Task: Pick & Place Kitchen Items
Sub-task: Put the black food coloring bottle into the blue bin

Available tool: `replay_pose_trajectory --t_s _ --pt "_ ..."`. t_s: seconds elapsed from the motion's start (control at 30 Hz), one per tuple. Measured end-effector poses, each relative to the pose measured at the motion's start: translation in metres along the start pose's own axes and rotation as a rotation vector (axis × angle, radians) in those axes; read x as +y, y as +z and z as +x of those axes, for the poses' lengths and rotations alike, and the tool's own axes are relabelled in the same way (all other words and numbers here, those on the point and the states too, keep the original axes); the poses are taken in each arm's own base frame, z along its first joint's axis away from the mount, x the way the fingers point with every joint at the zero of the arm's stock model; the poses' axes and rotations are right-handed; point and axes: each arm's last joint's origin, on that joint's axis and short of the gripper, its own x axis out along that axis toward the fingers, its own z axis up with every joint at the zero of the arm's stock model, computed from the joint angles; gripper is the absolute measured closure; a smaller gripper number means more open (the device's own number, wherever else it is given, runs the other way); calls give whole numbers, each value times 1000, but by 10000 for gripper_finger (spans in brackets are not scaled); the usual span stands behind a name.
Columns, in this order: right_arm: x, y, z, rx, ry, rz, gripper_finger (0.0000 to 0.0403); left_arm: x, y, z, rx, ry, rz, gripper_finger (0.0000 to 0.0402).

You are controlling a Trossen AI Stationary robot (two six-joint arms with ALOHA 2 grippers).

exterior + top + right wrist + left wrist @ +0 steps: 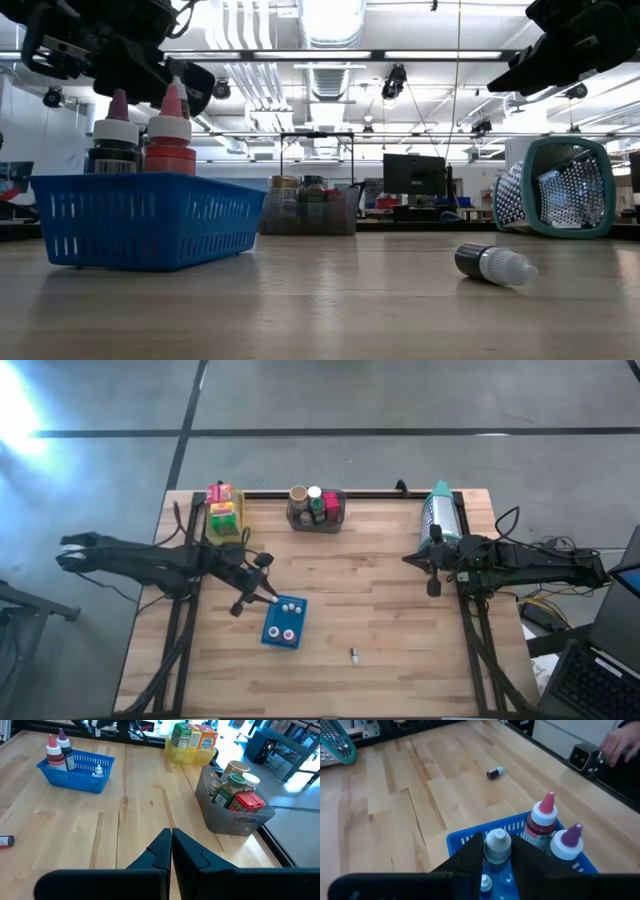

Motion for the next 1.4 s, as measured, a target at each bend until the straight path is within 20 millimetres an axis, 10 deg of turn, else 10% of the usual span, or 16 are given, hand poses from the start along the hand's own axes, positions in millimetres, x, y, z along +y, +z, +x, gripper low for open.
replay_pose_trajectory --t_s 1.4 --pt "0 0 0 0 0 -2 394 -2 -50 30 143 82 -137 314"
